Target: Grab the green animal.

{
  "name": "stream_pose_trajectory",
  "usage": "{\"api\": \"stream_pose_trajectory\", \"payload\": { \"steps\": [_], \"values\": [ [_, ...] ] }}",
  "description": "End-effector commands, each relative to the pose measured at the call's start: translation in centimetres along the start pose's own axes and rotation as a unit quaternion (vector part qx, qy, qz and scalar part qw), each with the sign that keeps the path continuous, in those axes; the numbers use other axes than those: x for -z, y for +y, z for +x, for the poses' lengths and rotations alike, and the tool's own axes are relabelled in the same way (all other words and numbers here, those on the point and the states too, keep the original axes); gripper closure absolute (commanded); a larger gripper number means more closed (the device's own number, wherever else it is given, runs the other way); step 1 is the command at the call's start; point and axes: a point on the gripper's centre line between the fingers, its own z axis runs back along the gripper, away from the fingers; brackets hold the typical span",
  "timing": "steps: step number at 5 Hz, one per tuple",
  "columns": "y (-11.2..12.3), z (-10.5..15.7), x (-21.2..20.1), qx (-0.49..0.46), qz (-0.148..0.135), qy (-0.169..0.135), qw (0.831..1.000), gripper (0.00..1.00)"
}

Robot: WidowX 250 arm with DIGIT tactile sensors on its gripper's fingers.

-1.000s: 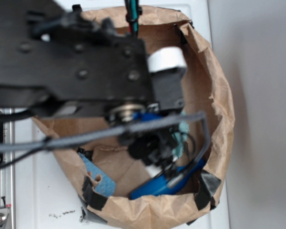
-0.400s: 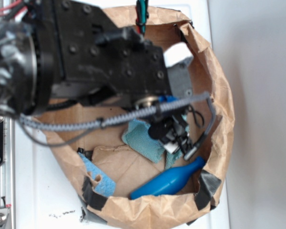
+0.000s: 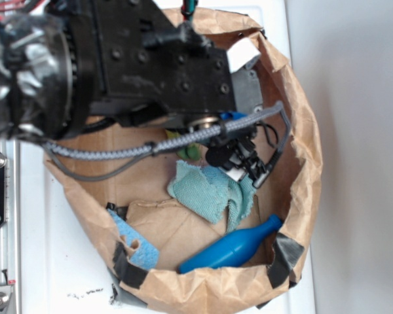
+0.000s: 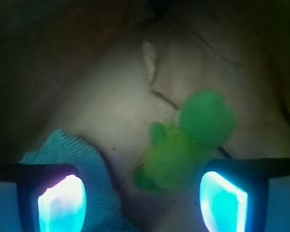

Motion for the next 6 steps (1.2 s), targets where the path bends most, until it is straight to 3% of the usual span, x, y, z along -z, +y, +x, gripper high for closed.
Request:
{"api": "stream_pose_trajectory", "payload": {
  "steps": [1,2,6],
  "values": [
    [1.2,2.2,-2.4,-0.092,-0.015,-0.048,0.994,0.0],
    [1.3,1.9,-3.7,-0.09,0.008,-0.012,0.996,0.0],
    [1.3,1.9,-3.7,-0.09,0.008,-0.012,0.996,0.0]
  ]
}}
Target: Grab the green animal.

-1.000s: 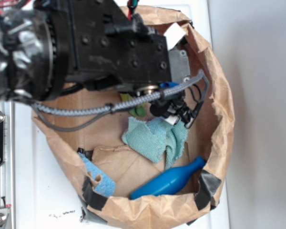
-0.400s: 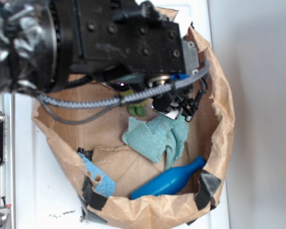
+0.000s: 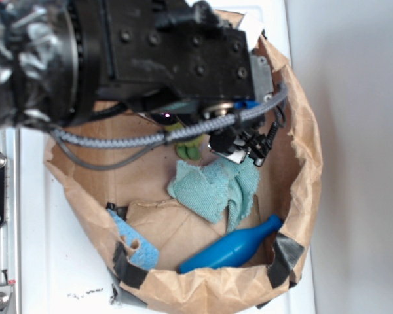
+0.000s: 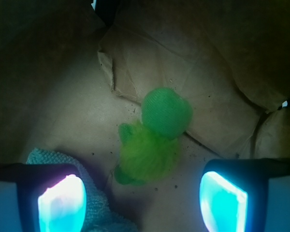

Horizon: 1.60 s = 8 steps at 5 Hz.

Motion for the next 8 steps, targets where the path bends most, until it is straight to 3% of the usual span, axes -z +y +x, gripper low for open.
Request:
{"api": "stream_pose_trajectory", "payload": {
  "steps": [1,3,4,8],
  "values": [
    [0.8,2.7,-2.2,-0.067,-0.028,0.001,0.997,0.0],
    [0.1,2.8,-0.6,-0.121,-0.018,-0.019,0.992,0.0],
    [0.1,2.8,0.0,-0.134,-0.022,-0.045,0.99,0.0],
    [1.5,-0.1,4.1,-0.062,-0.003,-0.119,0.991,0.0]
  ]
}}
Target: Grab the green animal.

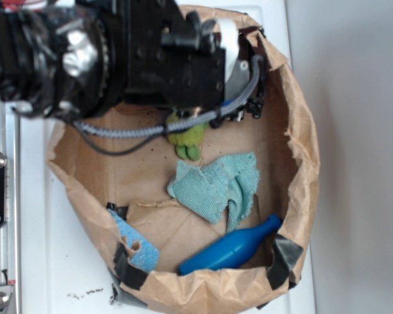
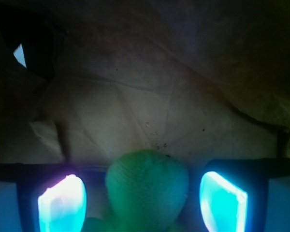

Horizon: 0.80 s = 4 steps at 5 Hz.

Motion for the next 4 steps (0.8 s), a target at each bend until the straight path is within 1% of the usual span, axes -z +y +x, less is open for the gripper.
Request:
{"api": "stream_pose_trajectory", "payload": {
  "steps": [1,3,4],
  "values": [
    [0.59,-2.04,0.2,0.035,-0.017,-0.036,0.999,1.0],
    [0.53,-1.9,0.25,0.027,-0.028,-0.047,0.998,1.0],
    [0.45,-1.18,-0.64,0.045,-0.045,-0.04,0.997,1.0]
  ]
}}
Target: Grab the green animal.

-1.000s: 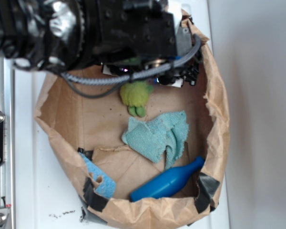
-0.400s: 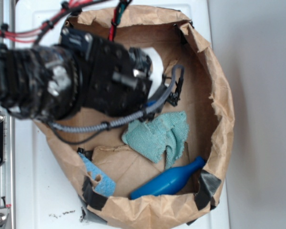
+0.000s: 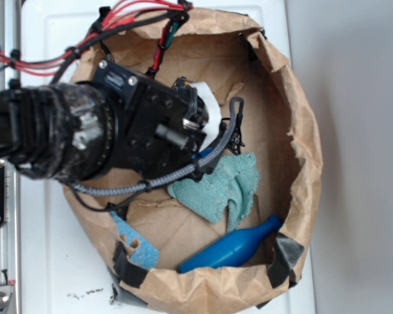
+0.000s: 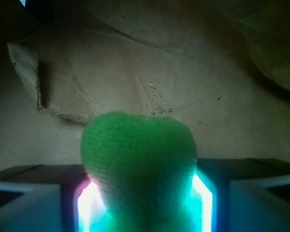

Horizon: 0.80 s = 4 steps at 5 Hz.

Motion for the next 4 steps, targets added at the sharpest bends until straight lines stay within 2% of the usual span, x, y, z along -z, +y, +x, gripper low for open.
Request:
{"api": "stream_pose_trajectory", "payload": {
  "steps": [1,2,3,4],
  "values": [
    [-0.4,2.9,-4.2,0.113,-0.077,0.014,0.991,1.0],
    [-0.5,3.8,-6.5,0.223,-0.111,0.066,0.966,1.0],
    [-0.5,4.4,-9.0,0.301,-0.118,0.086,0.942,1.0],
    [-0.2,5.0,-11.4,0.352,-0.095,0.122,0.923,1.0]
  ]
}}
